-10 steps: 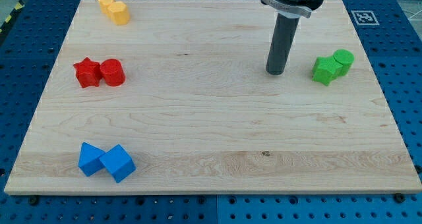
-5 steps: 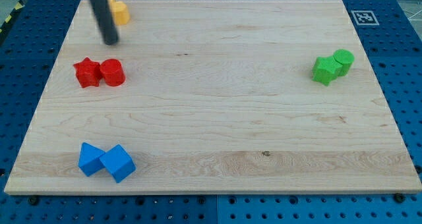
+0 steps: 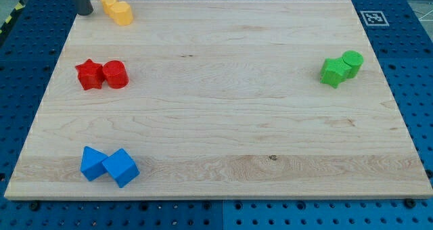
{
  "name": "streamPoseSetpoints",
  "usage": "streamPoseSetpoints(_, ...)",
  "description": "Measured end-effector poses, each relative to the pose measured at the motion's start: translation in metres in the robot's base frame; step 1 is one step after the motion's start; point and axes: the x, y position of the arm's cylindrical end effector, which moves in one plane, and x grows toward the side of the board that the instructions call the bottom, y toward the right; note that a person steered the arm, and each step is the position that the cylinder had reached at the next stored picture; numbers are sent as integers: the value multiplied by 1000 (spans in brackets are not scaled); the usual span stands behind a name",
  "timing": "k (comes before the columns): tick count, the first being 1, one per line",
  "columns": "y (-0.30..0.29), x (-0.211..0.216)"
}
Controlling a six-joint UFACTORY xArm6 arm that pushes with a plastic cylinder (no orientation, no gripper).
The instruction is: Push the yellow heart and the yellow hexagon right a bit
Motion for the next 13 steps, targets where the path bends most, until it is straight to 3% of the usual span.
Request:
streamPoseSetpoints(6, -5, 26)
streamPoseSetpoints(8, -6, -21)
streamPoseSetpoints(10, 11, -22)
streamPoseSetpoints(11, 41, -8)
streamPoseSetpoints(13, 125, 87)
